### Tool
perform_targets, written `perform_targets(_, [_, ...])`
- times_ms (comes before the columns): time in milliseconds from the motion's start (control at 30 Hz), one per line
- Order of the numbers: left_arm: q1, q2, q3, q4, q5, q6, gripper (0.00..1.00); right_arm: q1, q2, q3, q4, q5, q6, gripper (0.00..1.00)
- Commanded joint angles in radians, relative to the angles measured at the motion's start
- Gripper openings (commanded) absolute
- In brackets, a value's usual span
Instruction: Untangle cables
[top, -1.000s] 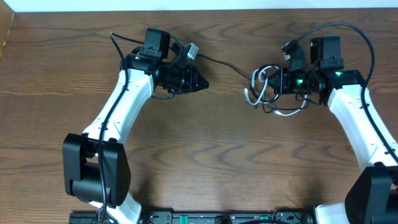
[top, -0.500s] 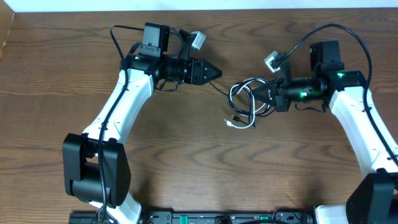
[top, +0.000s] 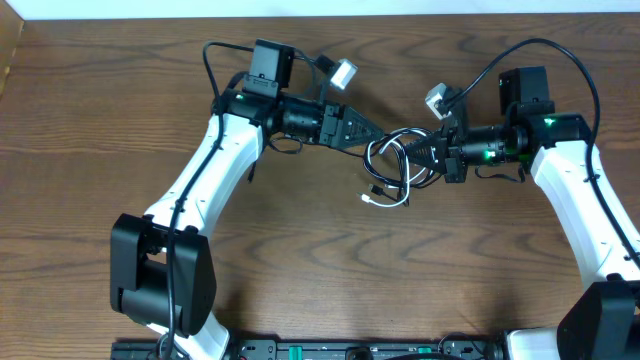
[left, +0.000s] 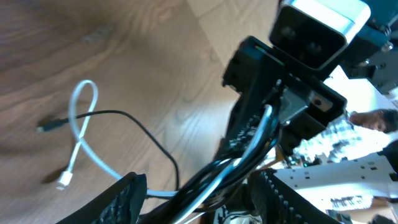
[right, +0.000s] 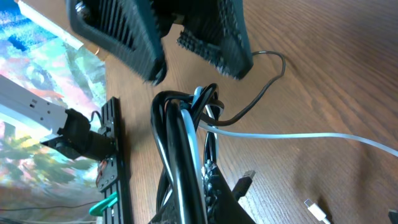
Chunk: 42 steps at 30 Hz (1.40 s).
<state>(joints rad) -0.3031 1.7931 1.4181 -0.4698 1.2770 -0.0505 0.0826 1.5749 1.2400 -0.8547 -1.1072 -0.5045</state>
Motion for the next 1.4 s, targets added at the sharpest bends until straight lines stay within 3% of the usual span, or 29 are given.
perform_targets(0, [-0.017, 0.003, 0.013, 0.002, 0.039, 0.037, 0.59, -0.002, -0.023, 0.009, -0.006, -0.052, -0.021, 0.01])
perform_targets(333, [-0.051, 0.005, -0.008, 0.0, -0.089, 0.067, 0.57, -0.003, -0.024, 0.009, -0.01, -0.056, -0.021, 0.01])
perform_targets(767, [-0.023, 0.017, -0.009, -0.109, -0.097, 0.196, 0.47, -0.003, -0.024, 0.009, -0.01, -0.058, -0.021, 0.01])
perform_targets(1000, [-0.029, 0.072, -0.009, -0.115, -0.179, 0.196, 0.34, -0.003, -0.024, 0.009, -0.01, -0.06, -0.02, 0.01])
perform_targets(1100, [-0.028, 0.098, -0.009, -0.083, -0.183, 0.195, 0.19, -0.003, -0.024, 0.009, -0.014, -0.059, -0.02, 0.01])
perform_targets(1167, [-0.029, 0.11, -0.009, -0.042, -0.183, 0.172, 0.13, -0.003, -0.024, 0.009, -0.014, -0.06, -0.02, 0.01])
perform_targets(1367, [-0.032, 0.114, -0.009, 0.087, -0.182, 0.019, 0.14, -0.003, -0.024, 0.009, -0.018, -0.059, -0.02, 0.01])
